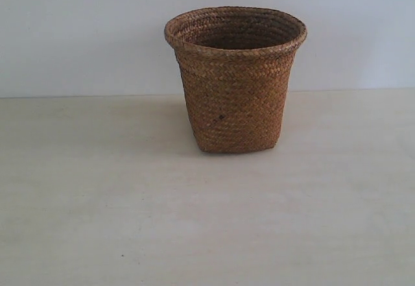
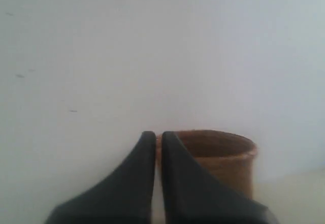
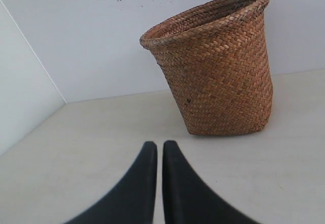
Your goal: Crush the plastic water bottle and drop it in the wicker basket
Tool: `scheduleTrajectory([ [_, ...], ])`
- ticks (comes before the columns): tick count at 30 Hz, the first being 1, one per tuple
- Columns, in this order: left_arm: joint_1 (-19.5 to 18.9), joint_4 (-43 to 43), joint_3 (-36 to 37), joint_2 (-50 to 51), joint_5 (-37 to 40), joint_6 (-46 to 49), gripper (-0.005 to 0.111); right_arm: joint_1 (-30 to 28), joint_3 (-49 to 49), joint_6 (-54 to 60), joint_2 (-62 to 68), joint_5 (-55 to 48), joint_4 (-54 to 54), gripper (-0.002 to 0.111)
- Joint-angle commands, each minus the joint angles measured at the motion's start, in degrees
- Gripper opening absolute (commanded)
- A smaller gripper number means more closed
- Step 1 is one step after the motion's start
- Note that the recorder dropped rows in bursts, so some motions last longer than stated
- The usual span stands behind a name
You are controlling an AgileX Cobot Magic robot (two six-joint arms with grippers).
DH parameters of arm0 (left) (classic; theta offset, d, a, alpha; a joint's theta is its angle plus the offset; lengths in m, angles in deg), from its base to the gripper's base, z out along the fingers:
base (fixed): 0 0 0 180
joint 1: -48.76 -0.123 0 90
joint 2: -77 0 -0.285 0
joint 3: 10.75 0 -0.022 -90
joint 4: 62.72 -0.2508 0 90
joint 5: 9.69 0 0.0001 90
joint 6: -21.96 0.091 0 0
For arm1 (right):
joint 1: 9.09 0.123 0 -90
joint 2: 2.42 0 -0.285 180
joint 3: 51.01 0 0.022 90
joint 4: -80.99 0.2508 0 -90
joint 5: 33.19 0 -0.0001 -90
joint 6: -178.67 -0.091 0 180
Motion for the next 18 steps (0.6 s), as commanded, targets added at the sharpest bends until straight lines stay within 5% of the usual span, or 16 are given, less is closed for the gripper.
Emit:
scheduleTrajectory([
  [1, -9.6, 1.8, 4.4, -9.5, -3.5, 0.8, 0.004, 0.0, -0.1, 0.1, -0.2, -0.1, -0.1, 0.001],
  [8, -18.3, 1.4, 7.6, -12.6, -7.2, 3.6, 0.004, 0.0, -0.1, 0.1, -0.2, 0.3, -0.1, 0.001],
  [18, -18.9, 1.1, 13.2, -12.6, -11.9, 4.4, 0.004, 0.0, -0.1, 0.1, -0.2, 0.3, -0.1, 0.001],
])
